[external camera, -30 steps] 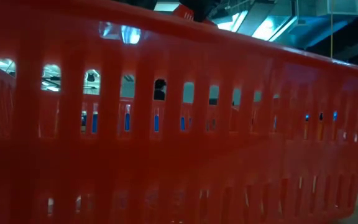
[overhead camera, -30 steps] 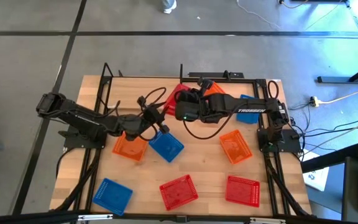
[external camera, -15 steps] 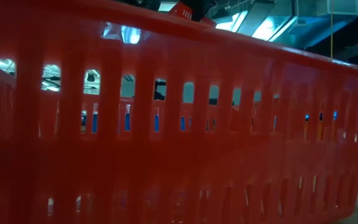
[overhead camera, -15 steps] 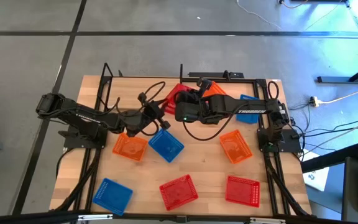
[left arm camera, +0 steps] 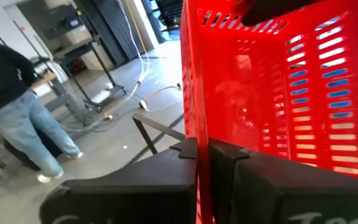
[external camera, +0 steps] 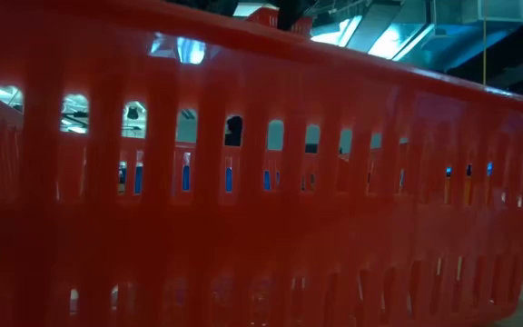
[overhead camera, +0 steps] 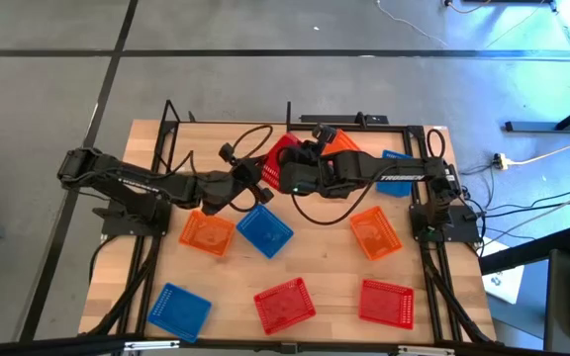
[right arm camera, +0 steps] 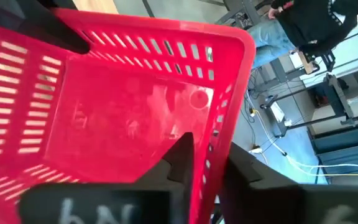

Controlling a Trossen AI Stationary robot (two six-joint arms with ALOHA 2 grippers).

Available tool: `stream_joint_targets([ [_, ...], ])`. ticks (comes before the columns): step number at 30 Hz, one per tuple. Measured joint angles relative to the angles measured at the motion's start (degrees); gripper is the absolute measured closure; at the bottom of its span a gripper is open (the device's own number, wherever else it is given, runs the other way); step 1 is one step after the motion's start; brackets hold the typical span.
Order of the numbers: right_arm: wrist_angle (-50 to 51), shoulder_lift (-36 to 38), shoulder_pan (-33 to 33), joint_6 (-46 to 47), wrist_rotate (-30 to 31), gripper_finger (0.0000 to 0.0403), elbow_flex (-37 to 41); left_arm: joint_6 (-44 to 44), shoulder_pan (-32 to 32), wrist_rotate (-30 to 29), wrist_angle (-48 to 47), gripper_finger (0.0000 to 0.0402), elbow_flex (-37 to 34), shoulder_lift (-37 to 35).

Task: Stack baskets on shelf by color
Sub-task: Put the top red bin on the shelf

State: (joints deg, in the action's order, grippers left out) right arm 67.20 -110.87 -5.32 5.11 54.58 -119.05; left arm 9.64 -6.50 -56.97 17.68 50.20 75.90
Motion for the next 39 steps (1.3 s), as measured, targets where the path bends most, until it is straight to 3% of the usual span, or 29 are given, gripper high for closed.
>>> stream_joint_targets([
  [7, -0.4, -0.2, -1.5, -1.5, -2.4, 0.0291, -5.1, -6.1, -0.1, -0.5, -3.7, 0.0401, 0.4, 0.0],
  [15, 1.7, -0.2, -3.3, -4.0, -4.7, 0.0286, -14.7, -6.9, 0.0, -3.1, -5.3, 0.0401, 0.4, -0.3],
  [22, 3.0, 3.1, -4.4, -8.6, -2.8, 0.0286, -15.4, -9.2, 0.0, -8.0, -11.7, 0.0401, 0.7, -8.4],
  [27, 3.6, 5.7, -4.4, -8.4, -3.2, 0.0286, -15.8, -10.6, 1.0, -10.6, -26.0, 0.0401, 6.6, -15.3],
  [32, 3.5, 7.1, -4.4, -8.3, -3.3, 0.0286, -15.9, -23.7, 4.1, -9.5, -47.3, 0.0401, 16.0, -18.5],
  [39, 3.7, 7.3, -4.4, -8.5, -3.7, 0.0286, -15.9, -50.3, 14.8, 6.3, -81.6, 0.0402, 25.6, -18.3],
])
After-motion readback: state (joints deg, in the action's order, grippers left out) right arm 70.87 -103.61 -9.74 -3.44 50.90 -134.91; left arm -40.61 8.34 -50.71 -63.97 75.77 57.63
